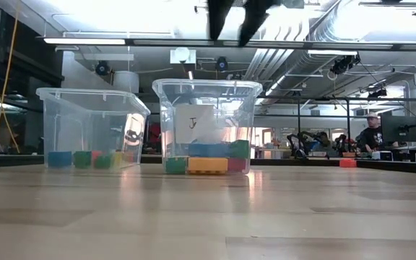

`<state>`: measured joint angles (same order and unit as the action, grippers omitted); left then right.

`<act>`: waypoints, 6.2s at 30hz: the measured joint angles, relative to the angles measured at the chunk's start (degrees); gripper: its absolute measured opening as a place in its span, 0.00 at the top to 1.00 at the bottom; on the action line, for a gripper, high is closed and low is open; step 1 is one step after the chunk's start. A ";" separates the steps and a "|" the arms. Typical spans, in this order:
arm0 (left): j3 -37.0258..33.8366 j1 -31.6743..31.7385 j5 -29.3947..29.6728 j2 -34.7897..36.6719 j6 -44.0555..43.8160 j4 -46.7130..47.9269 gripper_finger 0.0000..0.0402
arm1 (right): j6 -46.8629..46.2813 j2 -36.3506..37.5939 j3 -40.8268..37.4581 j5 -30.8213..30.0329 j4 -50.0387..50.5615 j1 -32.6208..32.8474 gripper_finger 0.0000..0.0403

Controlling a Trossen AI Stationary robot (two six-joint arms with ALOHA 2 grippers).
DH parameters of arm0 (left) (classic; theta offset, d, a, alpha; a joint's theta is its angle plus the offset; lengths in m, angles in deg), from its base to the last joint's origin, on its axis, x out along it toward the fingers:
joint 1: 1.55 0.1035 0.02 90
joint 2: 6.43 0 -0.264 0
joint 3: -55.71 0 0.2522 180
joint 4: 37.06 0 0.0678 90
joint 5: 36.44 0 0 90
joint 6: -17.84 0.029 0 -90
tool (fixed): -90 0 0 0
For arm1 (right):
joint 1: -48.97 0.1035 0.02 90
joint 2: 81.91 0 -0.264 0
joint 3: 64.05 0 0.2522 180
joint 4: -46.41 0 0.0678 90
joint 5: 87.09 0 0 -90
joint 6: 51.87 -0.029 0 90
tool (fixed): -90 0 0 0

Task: Sort blocks by size
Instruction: Put the orange small game piece into the left transparent bin

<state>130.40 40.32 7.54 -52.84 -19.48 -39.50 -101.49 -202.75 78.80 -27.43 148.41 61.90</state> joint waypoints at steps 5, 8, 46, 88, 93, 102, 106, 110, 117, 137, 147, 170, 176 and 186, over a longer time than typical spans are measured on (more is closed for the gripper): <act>0.00 -0.20 -0.42 -1.18 -0.37 -0.27 0.30 | -27.56 9.59 -17.10 8.15 -0.19 10.50 0.11; 0.00 -0.27 -1.62 -1.84 -0.56 -0.23 0.30 | -46.75 14.56 -29.53 22.53 -1.10 17.21 0.11; 0.00 -0.27 -1.73 -3.93 -1.47 -0.36 0.30 | -75.32 18.52 -66.83 41.06 -39.16 29.79 0.11; 0.00 -0.29 -2.43 -3.93 0.01 0.05 0.30 | -83.93 16.46 -61.53 42.49 -30.83 24.09 0.11; 0.00 -0.27 -2.45 -3.93 0.46 0.07 0.30 | -84.46 13.69 -61.53 42.37 -34.25 24.41 0.11; 0.00 -0.28 -2.45 -3.93 -0.07 0.07 0.30 | -85.56 13.11 -67.69 42.47 -44.09 23.46 0.13; 0.00 -0.29 -2.45 -3.93 -1.50 0.04 0.30 | -83.25 13.25 -67.94 40.77 -43.77 23.12 0.20; 0.00 -0.27 -2.45 -3.93 -1.55 0.04 0.30 | -82.72 14.50 -68.65 39.43 -43.70 23.17 0.26; 0.00 -0.29 -2.45 -4.59 -1.51 0.01 0.30 | -82.79 15.92 -68.91 38.62 -43.72 23.12 0.32; 0.00 -0.29 -2.45 -5.81 -1.55 -0.42 0.30 | -80.49 16.25 -68.93 37.30 -43.72 22.96 0.60; 0.02 -0.29 -2.57 -5.74 -7.08 -4.51 0.30 | -72.35 24.18 -57.99 19.72 -34.72 22.83 0.63; 0.02 -2.17 -2.78 -5.66 -12.13 -5.14 0.30 | -1.80 12.83 -45.65 13.26 -101.18 -18.39 0.64; 0.02 -5.24 -2.19 -5.66 -12.11 -5.15 0.30 | -0.11 4.56 -36.02 22.39 -102.75 -22.23 0.64; 0.02 -6.48 -1.20 -5.64 -12.15 -7.79 0.30 | 4.29 -12.91 -10.21 28.50 -90.86 -24.30 0.64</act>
<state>130.42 33.84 6.34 -58.48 -31.63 -47.29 -97.20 -215.66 68.59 1.07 57.56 37.61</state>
